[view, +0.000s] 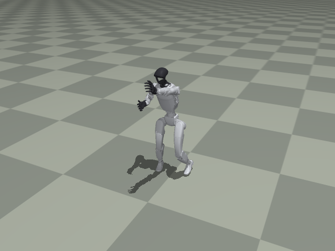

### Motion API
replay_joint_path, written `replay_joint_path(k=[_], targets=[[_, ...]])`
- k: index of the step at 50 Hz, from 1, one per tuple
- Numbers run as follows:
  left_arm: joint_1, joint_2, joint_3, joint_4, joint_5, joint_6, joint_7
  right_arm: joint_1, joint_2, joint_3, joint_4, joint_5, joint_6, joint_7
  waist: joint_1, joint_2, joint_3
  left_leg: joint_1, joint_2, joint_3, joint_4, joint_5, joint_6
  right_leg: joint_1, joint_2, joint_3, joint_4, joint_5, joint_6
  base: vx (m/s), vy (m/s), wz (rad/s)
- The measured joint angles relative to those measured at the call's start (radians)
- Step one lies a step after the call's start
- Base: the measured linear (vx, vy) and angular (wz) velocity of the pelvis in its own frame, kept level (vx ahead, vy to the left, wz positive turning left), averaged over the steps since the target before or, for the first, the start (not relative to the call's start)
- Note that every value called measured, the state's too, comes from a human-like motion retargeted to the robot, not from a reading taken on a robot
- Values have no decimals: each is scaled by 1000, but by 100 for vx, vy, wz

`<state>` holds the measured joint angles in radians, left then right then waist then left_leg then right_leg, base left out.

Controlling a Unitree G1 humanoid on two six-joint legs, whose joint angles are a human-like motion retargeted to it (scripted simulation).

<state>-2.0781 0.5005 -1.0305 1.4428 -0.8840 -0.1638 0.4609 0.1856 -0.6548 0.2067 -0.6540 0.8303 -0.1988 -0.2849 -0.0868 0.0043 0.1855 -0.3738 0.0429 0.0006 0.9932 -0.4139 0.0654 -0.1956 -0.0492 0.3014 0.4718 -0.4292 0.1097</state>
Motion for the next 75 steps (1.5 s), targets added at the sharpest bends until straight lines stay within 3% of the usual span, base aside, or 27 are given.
replay_joint_path(k=[5, 8, 10, 13, 15, 18, 22, 25, 29, 32, 35, 38, 42, 46, 48, 50, 53, 55, 57, 60, 63, 65, 67, 70, 72, 75], targets=[[114, -92, 62, 7, -6, -26, 31, 68, -3, -20, -72, -23, 5, 12, 14, -63, -90, 35, -60, -18, -607, 166, -90, 152, -83, -34, -194, 224, 74, 89, 8, 37], [180, -69, 49, 14, 31, -32, 30, 107, -17, -53, -87, -57, -15, 14, -7, -49, -103, 93, -30, -99, -791, 257, -119, 143, -6, 21, -20, 291, 66, 87, 12, -28], [192, -30, 23, 8, 59, -22, 29, 124, -32, -87, -83, -63, -18, 7, -18, -53, -94, 107, -21, -120, -752, 263, -92, 50, 55, 40, 244, 254, 46, 79, 12, -69], [148, 31, -32, -3, 85, 8, 29, 160, -44, -166, -80, -26, -21, -13, -36, -80, -48, 85, -20, -75, -494, 96, -35, -131, 62, -22, 567, 113, -1, 75, 13, -78], [128, 59, -57, -5, 96, 20, 24, 203, -38, -216, -86, -4, -25, -11, -58, -82, -23, 94, -3, -45, -385, -4, -32, -225, 60, -69, 621, 47, -24, 74, 15, -53], [138, 105, -50, -21, 88, 10, 17, 262, -29, -309, -102, 29, -26, 27, -125, -28, -20, 129, 32, -37, -397, -29, -77, -314, 98, -92, 428, 74, -10, 78, 14, -2], [239, 160, -3, -57, 49, -26, 19, 304, -30, -374, -143, 40, -29, 52, -259, 30, -43, 255, 28, -69, -565, 95, -140, -271, 72, -85, -74, 191, 28, 90, 7, 61], [301, 163, 37, -71, 41, -33, 25, 313, -34, -395, -180, 33, -29, 48, -315, 28, -46, 339, -13, -120, -568, 193, -143, -183, 39, -51, -319, 255, 46, 99, -4, 57], [305, 129, 23, -80, 41, -16, 21, 279, -63, -411, -226, 35, -22, 6, -284, 19, -34, 259, -81, -164, -193, 260, -111, -101, 54, 22, -288, 311, -4, 92, -7, 18], [262, 110, -12, -84, 53, 3, 6, 183, -110, -386, -221, 34, -29, -33, -226, 41, -1, 126, -67, -132, 118, 188, -83, -116, 105, 17, -54, 149, -55, 85, -1, -6], [242, 87, -19, -94, 75, 10, -12, 83, -142, -322, -191, 16, -35, -62, -172, 35, 18, 13, 1, -30, 220, 47, -3, -83, 98, -3, 69, 33, -45, 86, 2, 14], [263, 65, -1, -108, 105, 5, -10, -22, -149, -220, -114, -1, -40, -69, -111, -5, 5, -33, 10, 50, 28, 30, 13, 21, 45, -10, -19, 59, -11, 89, 2, 5], [328, 23, 18, -108, 118, -14, 8, -24, -138, -144, -75, -27, -40, -52, -24, -71, -50, 8, -41, 53, -488, 151, -63, 152, -17, 9, -169, 197, 51, 94, 5, -19], [375, -8, 44, -94, 122, -36, 19, 39, -154, -140, -59, -33, -48, -9, 9, -62, -67, 97, -26, -47, -805, 289, -117, 190, 59, 86, -13, 283, 67, 96, 14, -18], [365, -9, 51, -89, 129, -26, 24, 64, -161, -176, -54, -20, -37, 6, -1, -62, -52, 111, -31, -96, -763, 307, -93, 126, 124, 110, 234, 260, 64, 88, 13, 7], [331, 7, 48, -84, 131, -5, 31, 86, -159, -233, -54, 10, -25, 5, -29, -80, -22, 98, -52, -108, -608, 216, -51, 28, 148, 81, 482, 188, 56, 84, 9, 18], [295, 55, 36, -73, 123, 23, 27, 144, -133, -312, -77, 58, -28, 3, -85, -83, 16, 98, -36, -87, -410, 37, -39, -127, 106, -36, 633, 74, -5, 82, 7, -4], [285, 96, 41, -71, 97, 24, 17, 186, -118, -370, -95, 82, -29, 22, -130, -56, 19, 113, -12, -79, -388, -4, -60, -221, 86, -98, 566, 52, -35, 81, 6, -7], [302, 137, 63, -78, 47, 3, 11, 224, -114, -421, -113, 97, -27, 44, -182, -17, -1, 146, 7, -70, -450, 21, -93, -270, 84, -115, 348, 103, -27, 84, 4, 5], [343, 192, 104, -97, -37, -39, 13, 265, -120, -475, -142, 108, -21, 58, -266, 19, -27, 234, 4, -72, -556, 96, -132, -243, 52, -110, -99, 248, 25, 93, -1, 20], [363, 207, 139, -102, -66, -46, 21, 290, -128, -508, -168, 103, -11, 54, -302, 14, -37, 300, -32, -97, -516, 163, -132, -176, 15, -99, -349, 323, 56, 99, -9, 13], [365, 205, 136, -107, -68, -39, 20, 294, -140, -524, -182, 101, 0, 39, -292, 13, -38, 275, -57, -109, -354, 216, -115, -132, 16, -67, -380, 361, 32, 95, -11, -6], [350, 212, 89, -126, -66, -31, 7, 273, -161, -520, -189, 100, 3, 12, -254, 29, -27, 186, -63, -108, -108, 281, -100, -123, 52, -38, -278, 328, -26, 89, -7, -31], [311, 260, -8, -187, -48, -28, -30, 175, -209, -447, -168, 90, -15, -21, -181, 47, 3, 43, -52, -78, 202, 296, -91, -156, 109, -22, -12, 140, -80, 87, 0, -57], [306, 310, -56, -256, -38, -40, -59, 83, -235, -350, -133, 81, -31, -34, -143, 30, 11, -31, -27, -22, 273, 232, -63, -135, 105, -12, 68, 63, -72, 88, 4, -47], [343, 350, -72, -359, -31, -56, -75, -42, -248, -200, -63, 73, -38, -41, -82, -9, -1, -90, 27, 75, 154, 155, -16, -27, 60, 0, -8, 64, -37, 91, 5, -29]])
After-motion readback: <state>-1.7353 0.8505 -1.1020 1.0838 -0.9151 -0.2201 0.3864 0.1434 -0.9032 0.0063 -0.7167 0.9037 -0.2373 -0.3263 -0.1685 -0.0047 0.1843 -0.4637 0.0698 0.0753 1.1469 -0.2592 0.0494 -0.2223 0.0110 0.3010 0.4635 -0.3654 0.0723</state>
